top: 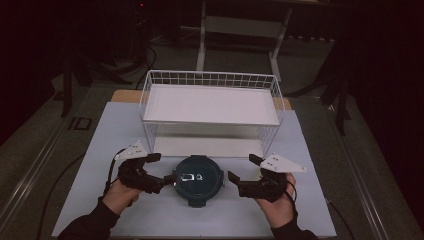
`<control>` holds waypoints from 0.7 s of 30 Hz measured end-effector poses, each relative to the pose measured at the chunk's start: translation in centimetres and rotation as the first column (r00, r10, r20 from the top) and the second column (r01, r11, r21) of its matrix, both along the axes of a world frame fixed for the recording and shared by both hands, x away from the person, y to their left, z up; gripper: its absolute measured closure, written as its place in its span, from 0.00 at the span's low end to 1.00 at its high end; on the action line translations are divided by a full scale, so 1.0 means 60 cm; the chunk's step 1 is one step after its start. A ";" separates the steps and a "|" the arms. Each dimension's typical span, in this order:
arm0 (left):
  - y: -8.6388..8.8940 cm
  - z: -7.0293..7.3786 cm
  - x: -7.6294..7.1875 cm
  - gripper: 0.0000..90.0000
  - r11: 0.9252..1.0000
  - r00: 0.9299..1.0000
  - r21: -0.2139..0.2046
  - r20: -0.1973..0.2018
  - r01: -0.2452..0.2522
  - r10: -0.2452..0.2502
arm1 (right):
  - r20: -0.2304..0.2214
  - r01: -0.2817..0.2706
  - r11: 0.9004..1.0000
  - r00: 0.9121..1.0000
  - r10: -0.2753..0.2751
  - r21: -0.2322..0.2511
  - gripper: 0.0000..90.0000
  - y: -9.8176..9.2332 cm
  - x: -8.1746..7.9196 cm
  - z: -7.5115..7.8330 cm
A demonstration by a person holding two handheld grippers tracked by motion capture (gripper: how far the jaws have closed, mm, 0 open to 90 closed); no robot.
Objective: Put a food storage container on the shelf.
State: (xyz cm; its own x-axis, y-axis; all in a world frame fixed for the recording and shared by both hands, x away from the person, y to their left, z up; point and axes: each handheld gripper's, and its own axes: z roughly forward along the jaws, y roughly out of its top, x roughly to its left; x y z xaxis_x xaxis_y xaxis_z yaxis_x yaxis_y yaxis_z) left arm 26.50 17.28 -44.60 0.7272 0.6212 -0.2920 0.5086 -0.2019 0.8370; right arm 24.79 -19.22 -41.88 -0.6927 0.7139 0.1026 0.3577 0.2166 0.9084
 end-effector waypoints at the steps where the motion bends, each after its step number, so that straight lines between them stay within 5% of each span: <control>1: -0.001 -0.004 0.004 0.00 1.000 1.000 -0.003 -0.027 -0.002 0.002 | -0.059 -0.004 1.000 0.998 0.006 0.028 0.11 0.003 0.010 -0.008; 4: -0.002 -0.009 0.008 0.00 1.000 0.999 0.001 -0.054 -0.007 0.007 | -0.098 -0.013 0.999 0.995 0.016 0.038 0.11 0.007 0.017 -0.015; 7: -0.004 -0.019 0.014 0.02 1.000 0.995 0.003 -0.101 -0.012 0.012 | -0.197 -0.015 0.998 0.980 0.027 0.061 0.15 0.010 0.034 -0.030; 12: -0.001 -0.035 0.024 0.03 1.000 0.986 -0.009 -0.165 -0.025 0.023 | -0.279 -0.016 0.998 0.960 0.035 0.069 0.15 0.013 0.047 -0.045; 13: 0.000 -0.040 0.028 0.04 0.999 0.982 -0.017 -0.188 -0.032 0.028 | -0.328 -0.014 0.997 0.944 0.037 0.072 0.15 0.017 0.054 -0.056; 14: 0.001 -0.044 0.030 0.04 0.999 0.979 -0.020 -0.203 -0.033 0.028 | -0.328 -0.014 0.997 0.944 0.037 0.072 0.15 0.017 0.054 -0.056; 15: 0.002 -0.051 0.034 0.04 0.999 0.973 -0.020 -0.230 -0.032 0.027 | -0.364 -0.014 0.997 0.930 0.042 0.080 0.15 0.018 0.060 -0.065; 16: 0.002 -0.051 0.034 0.04 0.999 0.973 -0.020 -0.230 -0.032 0.027 | -0.364 -0.014 0.997 0.930 0.042 0.080 0.15 0.018 0.060 -0.065; 17: 0.003 -0.056 0.037 0.04 0.999 0.967 -0.028 -0.252 -0.040 0.031 | -0.405 -0.012 0.996 0.913 0.049 0.092 0.16 0.019 0.067 -0.075; 18: 0.003 -0.056 0.037 0.05 0.999 0.967 -0.028 -0.252 -0.040 0.031 | -0.405 -0.012 0.996 0.913 0.049 0.092 0.16 0.019 0.067 -0.075; 19: 0.003 -0.060 0.039 0.05 0.998 0.960 -0.038 -0.279 -0.042 0.030 | -0.438 -0.012 0.995 0.897 0.055 0.101 0.17 0.020 0.072 -0.083; 20: 0.003 -0.060 0.039 0.05 0.998 0.960 -0.038 -0.279 -0.042 0.030 | -0.449 -0.010 0.994 0.892 0.057 0.104 0.17 0.021 0.074 -0.087; 21: 0.003 -0.065 0.043 0.05 0.997 0.948 -0.052 -0.318 -0.049 0.030 | -0.456 -0.010 0.995 0.888 0.056 0.104 0.17 0.022 0.076 -0.090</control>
State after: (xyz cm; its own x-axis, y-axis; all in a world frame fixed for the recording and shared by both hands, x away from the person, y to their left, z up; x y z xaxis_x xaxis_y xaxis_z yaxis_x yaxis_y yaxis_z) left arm 29.09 17.49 -48.50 0.5665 0.6225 -0.5400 0.7562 -0.1322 0.6409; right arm 29.37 -17.91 -47.27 -0.5752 0.6620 0.4805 0.7328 0.1560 0.6623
